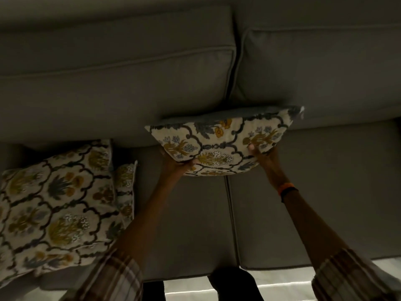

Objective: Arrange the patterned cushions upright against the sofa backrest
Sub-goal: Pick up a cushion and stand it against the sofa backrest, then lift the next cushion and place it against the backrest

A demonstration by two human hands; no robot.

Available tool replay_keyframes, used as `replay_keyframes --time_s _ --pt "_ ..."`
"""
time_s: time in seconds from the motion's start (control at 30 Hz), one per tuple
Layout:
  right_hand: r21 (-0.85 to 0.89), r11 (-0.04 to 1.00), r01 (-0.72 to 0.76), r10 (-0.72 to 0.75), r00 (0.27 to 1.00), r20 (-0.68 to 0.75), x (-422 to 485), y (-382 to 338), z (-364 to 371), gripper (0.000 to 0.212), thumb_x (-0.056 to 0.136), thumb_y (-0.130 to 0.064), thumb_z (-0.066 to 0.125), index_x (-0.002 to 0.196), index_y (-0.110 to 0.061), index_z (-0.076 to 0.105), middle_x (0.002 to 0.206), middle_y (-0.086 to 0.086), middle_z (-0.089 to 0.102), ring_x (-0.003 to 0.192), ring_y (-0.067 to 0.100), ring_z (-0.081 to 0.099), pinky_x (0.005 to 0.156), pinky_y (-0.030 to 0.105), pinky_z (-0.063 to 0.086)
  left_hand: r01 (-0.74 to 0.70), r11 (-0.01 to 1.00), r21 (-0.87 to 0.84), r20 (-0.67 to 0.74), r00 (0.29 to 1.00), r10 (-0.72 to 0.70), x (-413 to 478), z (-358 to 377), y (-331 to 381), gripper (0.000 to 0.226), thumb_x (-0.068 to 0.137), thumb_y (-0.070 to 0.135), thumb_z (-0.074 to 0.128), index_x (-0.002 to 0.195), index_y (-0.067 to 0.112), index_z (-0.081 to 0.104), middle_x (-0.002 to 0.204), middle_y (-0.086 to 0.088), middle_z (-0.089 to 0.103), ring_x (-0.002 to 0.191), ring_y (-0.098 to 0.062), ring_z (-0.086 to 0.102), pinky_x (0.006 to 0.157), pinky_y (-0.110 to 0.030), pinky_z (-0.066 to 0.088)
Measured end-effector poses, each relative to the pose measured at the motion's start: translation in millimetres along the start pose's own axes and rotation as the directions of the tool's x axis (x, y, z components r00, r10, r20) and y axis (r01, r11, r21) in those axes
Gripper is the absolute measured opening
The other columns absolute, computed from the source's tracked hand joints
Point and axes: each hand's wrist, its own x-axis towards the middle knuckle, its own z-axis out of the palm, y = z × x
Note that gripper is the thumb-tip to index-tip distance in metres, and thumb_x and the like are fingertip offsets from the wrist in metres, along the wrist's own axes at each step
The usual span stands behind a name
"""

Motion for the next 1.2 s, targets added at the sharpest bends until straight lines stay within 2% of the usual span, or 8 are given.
replay_keyframes --time_s 0.1,0.27,0.33,0.4,0.53,0.87,1.07,1.2 --pt "0.046 0.999 -0.004 0.006 0.999 -0.032 11.3 3.3 -3.1 0.072 0.099 -0.019 0.067 0.16 -0.018 0.03 0.154 0.005 0.055 0.137 0.018 0.059 0.109 0.038 0.052 0.041 0.998 -0.047 -0.037 0.998 -0.043 7.4 -3.3 -6.5 0.11 0.063 0.053 0.088 0.149 0.014 0.032 0.143 0.006 0.045 0.133 -0.011 0.045 0.109 -0.024 0.044" --pt "0.014 0.999 -0.04 0.041 0.99 -0.135 1.3 8.6 9.6 0.081 0.098 -0.015 0.069 0.162 -0.017 0.02 0.151 0.0 0.053 0.132 0.005 0.06 0.107 0.029 0.053 0.079 0.997 -0.006 -0.078 0.994 -0.08 7.9 -0.3 -21.6 0.082 0.078 0.026 0.084 0.145 0.008 0.041 0.135 0.006 0.049 0.124 -0.008 0.049 0.105 -0.018 0.046" --pt "0.009 0.999 -0.037 0.038 0.984 -0.174 -12.3 11.3 21.0 0.08 0.099 -0.014 0.068 0.162 -0.015 0.018 0.155 0.004 0.048 0.135 0.006 0.056 0.111 0.034 0.051 0.028 0.999 0.043 -0.16 0.987 -0.021 4.5 0.7 -17.4 0.079 0.08 0.012 0.081 0.146 0.007 0.037 0.133 0.009 0.046 0.12 0.003 0.049 0.092 0.0 0.044" --pt "0.035 0.998 -0.053 0.06 0.962 -0.266 -33.7 15.4 41.7 0.081 0.099 -0.019 0.069 0.163 -0.017 0.018 0.163 0.008 0.038 0.147 0.017 0.045 0.119 0.046 0.042 -0.006 0.999 0.032 -0.201 0.98 0.013 -3.4 -0.9 -12.6 0.09 0.078 0.01 0.083 0.149 0.004 0.027 0.135 0.008 0.048 0.115 0.015 0.053 0.095 -0.007 0.048" --pt "-0.081 0.966 -0.244 0.192 0.894 -0.406 -97.2 18.8 113.6 0.09 0.098 -0.039 0.067 0.165 -0.02 0.01 0.172 0.006 0.016 0.157 0.019 0.021 0.128 0.047 0.023 0.096 0.98 0.176 -0.207 0.977 -0.058 -48.6 -20.4 -16.8 0.139 0.052 0.096 0.054 0.157 0.016 0.011 0.163 -0.011 0.021 0.147 -0.027 0.028 0.119 -0.045 0.029" --pt "-0.321 0.92 -0.225 0.291 0.941 0.174 -149.3 16.9 379.1 0.087 0.097 -0.043 0.067 0.164 -0.017 0.018 0.17 0.007 0.021 0.155 0.026 0.026 0.123 0.04 0.027 0.011 0.686 0.728 -0.332 0.88 0.338 -108.1 -249.6 -113.6 0.074 0.091 0.049 0.057 0.15 0.013 0.032 0.153 -0.02 0.035 0.143 -0.037 0.03 0.115 -0.06 0.031" --pt "-0.227 0.939 -0.257 0.305 0.929 0.21 -135.2 28.1 482.7 0.077 0.092 -0.032 0.077 0.156 -0.016 0.037 0.153 0.011 0.052 0.135 0.027 0.056 0.105 0.04 0.056 0.26 0.858 0.443 -0.59 0.805 0.061 -109.7 -414.0 -157.9 0.088 0.084 0.056 0.052 0.152 0.007 0.026 0.153 -0.026 0.03 0.14 -0.045 0.03 0.114 -0.061 0.029" --pt "-0.2 0.902 -0.383 0.409 0.906 0.109 -106.1 31.3 507.6 0.086 0.085 -0.049 0.077 0.154 -0.018 0.036 0.149 0.013 0.055 0.126 0.034 0.062 0.074 0.032 0.056 0.394 0.917 -0.057 -0.48 0.795 -0.372 -91.6 -476.9 -199.3 0.134 0.056 0.083 0.066 0.157 0.013 0.01 0.161 -0.018 0.021 0.146 -0.039 0.028 0.116 -0.057 0.031"
